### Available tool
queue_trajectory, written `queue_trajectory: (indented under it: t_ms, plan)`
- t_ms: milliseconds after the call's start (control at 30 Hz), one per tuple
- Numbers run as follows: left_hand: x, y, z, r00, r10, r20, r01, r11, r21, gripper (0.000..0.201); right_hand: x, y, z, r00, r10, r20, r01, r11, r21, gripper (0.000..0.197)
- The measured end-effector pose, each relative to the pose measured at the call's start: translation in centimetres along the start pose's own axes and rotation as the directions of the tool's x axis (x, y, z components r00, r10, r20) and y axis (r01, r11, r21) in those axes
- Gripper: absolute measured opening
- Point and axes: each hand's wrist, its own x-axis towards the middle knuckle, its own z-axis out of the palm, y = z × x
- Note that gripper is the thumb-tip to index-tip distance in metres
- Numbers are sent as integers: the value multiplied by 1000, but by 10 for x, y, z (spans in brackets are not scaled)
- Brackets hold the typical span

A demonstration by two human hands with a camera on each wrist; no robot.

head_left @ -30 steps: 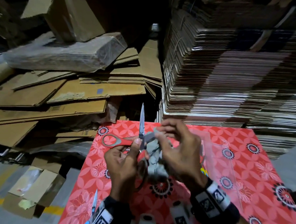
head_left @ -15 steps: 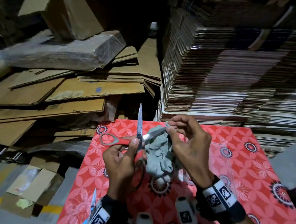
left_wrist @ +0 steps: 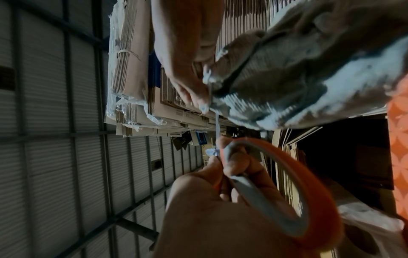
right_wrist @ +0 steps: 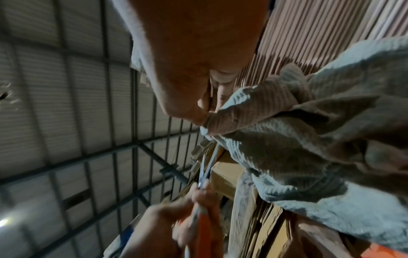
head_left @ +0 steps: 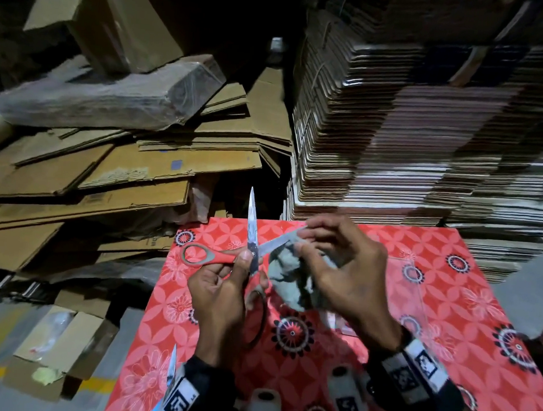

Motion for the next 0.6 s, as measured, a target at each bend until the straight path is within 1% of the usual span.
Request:
queue_trajectory:
  t_ms: [33,100,133,200,267,367,433,467,533,600]
  plan:
    - [-1,2,3,1000,-8,10,8,1000,8,17,-4,0,6,999,-25,30,26,999,-36,31]
    - [-3,3,6,999,19,28,-20,1000,18,26,-9,2,16,994,-78,75,86,990,-111,29]
    - [-4,4,7,999,25,29,-25,999,21,30,-10,2,20,990,-107,87,119,983,-139,28]
    - [-5,7,6,999,29,23,-29,999,20,30,-11,5,22,987,-139,75,150,974,-169,26]
    - [-8,10,7,1000,2,31,-2,1000,-4,33,-3,12,15,994,-105,18,106,978,-179,24]
    - [-13,12,6,999,-24,32,24,1000,-7,34,13,23,-6,998,5,-56,-13,988,-155,25]
    - [-10,12,1,998,-19,53,17,999,39,29,20,27,-18,998,28,-57,-36,986,-160,26]
    - [-8,13,-2,996,-20,83,15,998,62,30,23,28,-24,998,31,-58,-40,987,-154,28]
    - [-3,16,-8,987,-44,152,25,992,121,29,29,29,-36,996,47,-79,-56,992,-115,34]
    - [0,21,-13,983,-66,174,35,984,175,23,35,30,-47,992,74,-104,-81,995,-63,41]
